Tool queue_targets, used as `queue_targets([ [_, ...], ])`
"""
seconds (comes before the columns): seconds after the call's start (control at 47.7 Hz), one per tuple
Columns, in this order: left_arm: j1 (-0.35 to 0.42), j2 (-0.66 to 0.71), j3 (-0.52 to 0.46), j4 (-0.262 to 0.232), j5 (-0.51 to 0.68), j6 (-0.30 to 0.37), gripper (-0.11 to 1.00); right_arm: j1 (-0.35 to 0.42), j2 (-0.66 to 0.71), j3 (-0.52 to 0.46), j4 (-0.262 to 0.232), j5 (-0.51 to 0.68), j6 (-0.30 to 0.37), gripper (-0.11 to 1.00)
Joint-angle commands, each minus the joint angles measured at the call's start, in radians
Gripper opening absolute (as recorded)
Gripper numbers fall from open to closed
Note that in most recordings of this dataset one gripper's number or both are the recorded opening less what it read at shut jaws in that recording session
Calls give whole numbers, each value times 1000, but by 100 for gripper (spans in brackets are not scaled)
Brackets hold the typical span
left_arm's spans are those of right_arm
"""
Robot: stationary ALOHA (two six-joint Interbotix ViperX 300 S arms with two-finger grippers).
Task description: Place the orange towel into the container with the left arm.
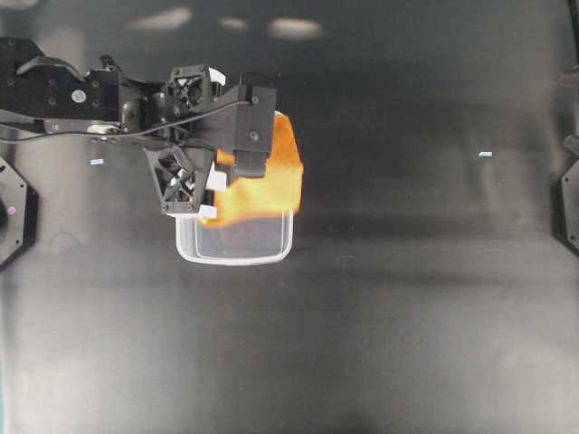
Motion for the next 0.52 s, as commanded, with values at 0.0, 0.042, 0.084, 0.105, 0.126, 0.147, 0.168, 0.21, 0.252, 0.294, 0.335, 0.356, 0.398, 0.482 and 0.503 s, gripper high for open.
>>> queue_targets([
  [0.0, -2, -8, -9, 2, -17, -6, 61, 0, 6, -9, 3, -5, 2, 79],
  [0.042, -3, -8, -12, 2, -21, -11, 72, -2, 6, -9, 3, -5, 2, 79],
  [0.084, -3, -11, -17, 2, -23, -14, 82, 0, 6, -9, 3, -5, 2, 79],
  [0.105, -5, -11, -20, 3, -23, -15, 86, 0, 6, -9, 3, -5, 2, 79],
  [0.126, -6, -11, -23, 2, -23, -15, 88, 0, 6, -9, 3, -5, 2, 79],
  [0.147, -6, -18, -29, 2, -21, -15, 90, -2, 6, -9, 3, -5, 2, 79],
  [0.168, -6, -25, -34, 2, -20, -17, 91, -2, 8, -9, 3, -5, 2, 79],
  [0.21, -8, -40, -41, 2, -17, -17, 91, -2, 6, -9, 3, -5, 2, 79],
  [0.252, -8, -60, -48, 2, -18, -17, 89, 0, 6, -9, 3, -5, 2, 79],
  [0.294, -9, -84, -54, 2, -21, -18, 88, -2, 8, -9, 3, -5, 2, 79],
  [0.335, -9, -112, -58, 2, -23, -21, 87, -2, 6, -9, 3, -5, 2, 79],
  [0.356, -9, -126, -60, 2, -25, -25, 87, 0, 6, -9, 3, -5, 2, 79],
  [0.398, -11, -166, -61, 2, -32, -31, 87, -2, 6, -8, 3, -5, 2, 79],
  [0.482, -21, -245, -52, 2, -60, -48, 87, -2, 6, -9, 3, -5, 2, 79],
  [0.503, -23, -262, -49, 2, -69, -52, 87, 0, 6, -9, 3, -5, 2, 79],
])
